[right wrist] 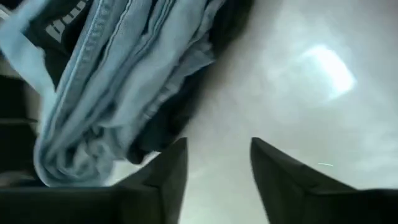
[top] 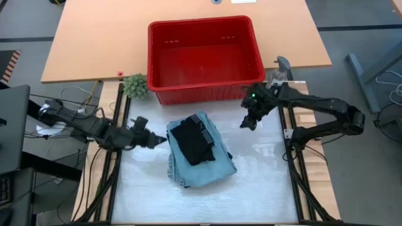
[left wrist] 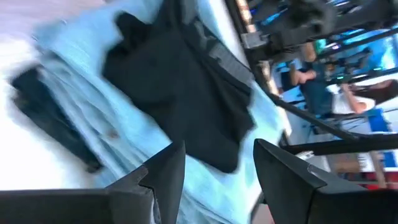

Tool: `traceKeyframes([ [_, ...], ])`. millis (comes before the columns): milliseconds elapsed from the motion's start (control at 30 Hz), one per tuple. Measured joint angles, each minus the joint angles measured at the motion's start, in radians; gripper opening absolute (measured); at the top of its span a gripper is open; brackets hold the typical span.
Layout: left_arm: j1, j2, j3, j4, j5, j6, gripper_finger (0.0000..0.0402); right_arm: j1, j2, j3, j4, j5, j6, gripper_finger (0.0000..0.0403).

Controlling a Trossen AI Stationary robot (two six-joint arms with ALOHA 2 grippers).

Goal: Fold Laundry from Bin
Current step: Put the stacked clothes into the red laundry bin

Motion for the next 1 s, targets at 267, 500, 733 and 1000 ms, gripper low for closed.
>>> traceKeyframes([
  [267,-0.208,0.163,0.001,0.088,-0.222,-0.179,0.0203,0.07,0.0,-0.239,0.474,-0.078,0.346,0.0286],
  [500,-0.186,0.339,0.0,0.032,-0.222,-0.274,0.0211,0.113,0.0,-0.249,0.522,0.1,0.402,0.0291],
  [733,-0.114,0.491,0.0,0.028,0.31,-0.356,0.0217,0.141,0.0,-0.249,0.528,0.158,0.425,0.0291],
  [1000,-0.13,0.48,0.0,0.074,0.242,-0.368,0.0218,0.147,0.0,-0.249,0.526,0.189,0.421,0.0291],
])
